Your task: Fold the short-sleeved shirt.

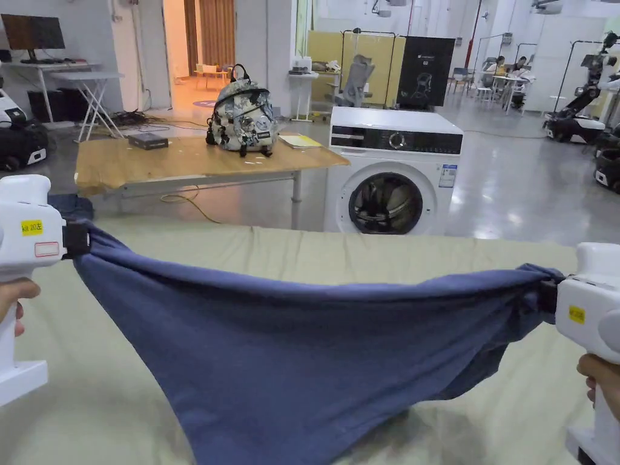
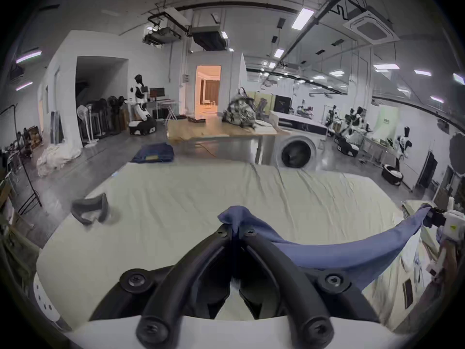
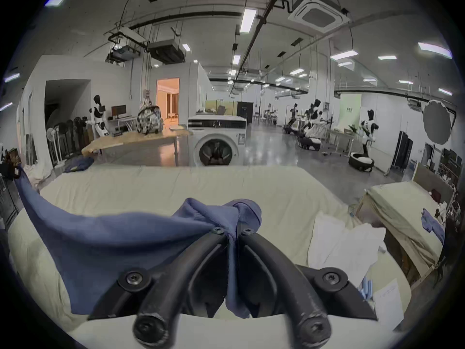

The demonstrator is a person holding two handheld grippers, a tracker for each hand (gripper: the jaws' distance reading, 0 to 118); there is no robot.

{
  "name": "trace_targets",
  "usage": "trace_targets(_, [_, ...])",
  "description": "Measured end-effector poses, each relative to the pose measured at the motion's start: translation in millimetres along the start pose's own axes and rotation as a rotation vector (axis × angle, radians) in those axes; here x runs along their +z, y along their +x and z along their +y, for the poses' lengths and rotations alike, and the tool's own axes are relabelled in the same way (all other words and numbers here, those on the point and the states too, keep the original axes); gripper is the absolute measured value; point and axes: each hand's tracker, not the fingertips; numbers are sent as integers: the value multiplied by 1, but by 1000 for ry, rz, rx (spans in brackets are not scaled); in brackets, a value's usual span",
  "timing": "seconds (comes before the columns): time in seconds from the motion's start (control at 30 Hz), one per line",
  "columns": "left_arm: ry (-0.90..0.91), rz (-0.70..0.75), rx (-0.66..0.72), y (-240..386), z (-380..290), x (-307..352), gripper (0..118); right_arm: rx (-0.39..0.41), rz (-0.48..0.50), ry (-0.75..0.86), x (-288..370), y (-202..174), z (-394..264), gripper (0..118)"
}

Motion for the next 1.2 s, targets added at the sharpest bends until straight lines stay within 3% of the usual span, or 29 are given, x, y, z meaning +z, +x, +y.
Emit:
trace_targets(0.33, [105, 42, 9, -5, 84, -3, 0, -17, 5, 118, -16, -23, 112, 3])
trace_targets(0.6, [157, 54, -6, 8, 119, -9, 0, -7, -17, 137, -46, -27, 155, 3])
trace_targets(0.87, [91, 53, -45, 9, 58, -28, 0, 0, -21, 60, -60, -28, 94, 3])
trace_targets(1.2, [-36, 13, 36, -10, -95, -14, 0, 32, -14, -91, -19, -15, -48, 3])
